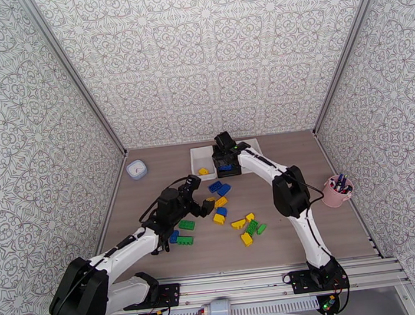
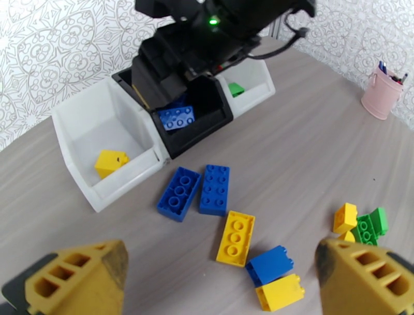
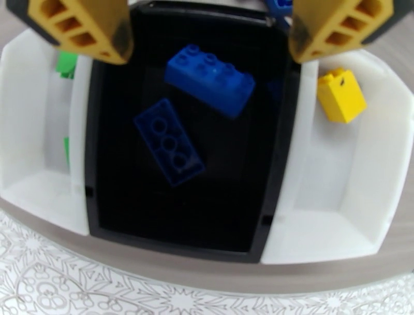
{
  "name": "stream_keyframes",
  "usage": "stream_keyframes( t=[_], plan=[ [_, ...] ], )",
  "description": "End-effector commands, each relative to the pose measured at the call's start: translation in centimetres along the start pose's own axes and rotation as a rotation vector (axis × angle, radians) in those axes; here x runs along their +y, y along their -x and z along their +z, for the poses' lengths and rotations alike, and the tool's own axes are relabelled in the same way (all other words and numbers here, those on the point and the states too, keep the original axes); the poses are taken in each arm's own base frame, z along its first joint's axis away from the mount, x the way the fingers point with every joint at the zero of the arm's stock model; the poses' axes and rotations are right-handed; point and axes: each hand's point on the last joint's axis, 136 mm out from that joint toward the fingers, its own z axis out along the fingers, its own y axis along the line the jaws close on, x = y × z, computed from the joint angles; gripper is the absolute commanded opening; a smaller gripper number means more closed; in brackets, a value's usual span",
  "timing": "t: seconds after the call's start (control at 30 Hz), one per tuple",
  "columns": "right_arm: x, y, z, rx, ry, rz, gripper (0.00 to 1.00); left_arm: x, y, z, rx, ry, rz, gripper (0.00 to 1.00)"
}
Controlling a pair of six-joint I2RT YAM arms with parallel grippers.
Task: Sort the legos into containers by color
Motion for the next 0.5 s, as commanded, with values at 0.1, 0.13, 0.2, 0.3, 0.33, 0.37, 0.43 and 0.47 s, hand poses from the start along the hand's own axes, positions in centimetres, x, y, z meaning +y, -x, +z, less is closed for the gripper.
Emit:
stream_keyframes(
  t=[0.1, 0.13, 0.2, 0.3, 0.33, 0.37, 0.43, 0.47],
  plan=[
    [1.1, -3.1, -4.3, 0.034, 0.074, -0.046, 0.90, 0.1, 0.9, -2.2, -0.043, -0.012, -0.002, 1.00],
    [1.4, -4.0, -4.6, 0.047, 0.087, -0.064, 0.91, 0.1, 0.9, -2.6, -0.041, -0.012, 0.008, 1.00],
    [2.4, -5.5, -5.1, 0.075, 0.137, -0.106, 0.92, 0.1, 0.5, -3.2, -0.029, -0.017, 0.012, 1.00],
    [3.7, -7.7, -5.3, 0.124, 0.193, -0.166, 0.95, 0.0, -0.3, -4.0, -0.013, -0.017, 0.014, 1.00],
    [4.1, -8.4, -5.2, 0.142, 0.205, -0.189, 0.97, 0.0, -0.5, -4.2, -0.011, -0.015, 0.015, 1.00],
    [4.5, -9.0, -5.1, 0.161, 0.214, -0.216, 0.97, 0.0, -0.8, -4.3, -0.004, -0.015, 0.012, 1.00],
    [5.1, -10.0, -4.8, 0.195, 0.225, -0.270, 0.99, 0.0, -1.2, -4.6, 0.005, -0.018, 0.014, 1.00],
    [5.3, -10.4, -4.5, 0.215, 0.229, -0.294, 0.99, -0.1, -1.3, -4.6, 0.011, -0.022, 0.017, 1.00]
  ],
)
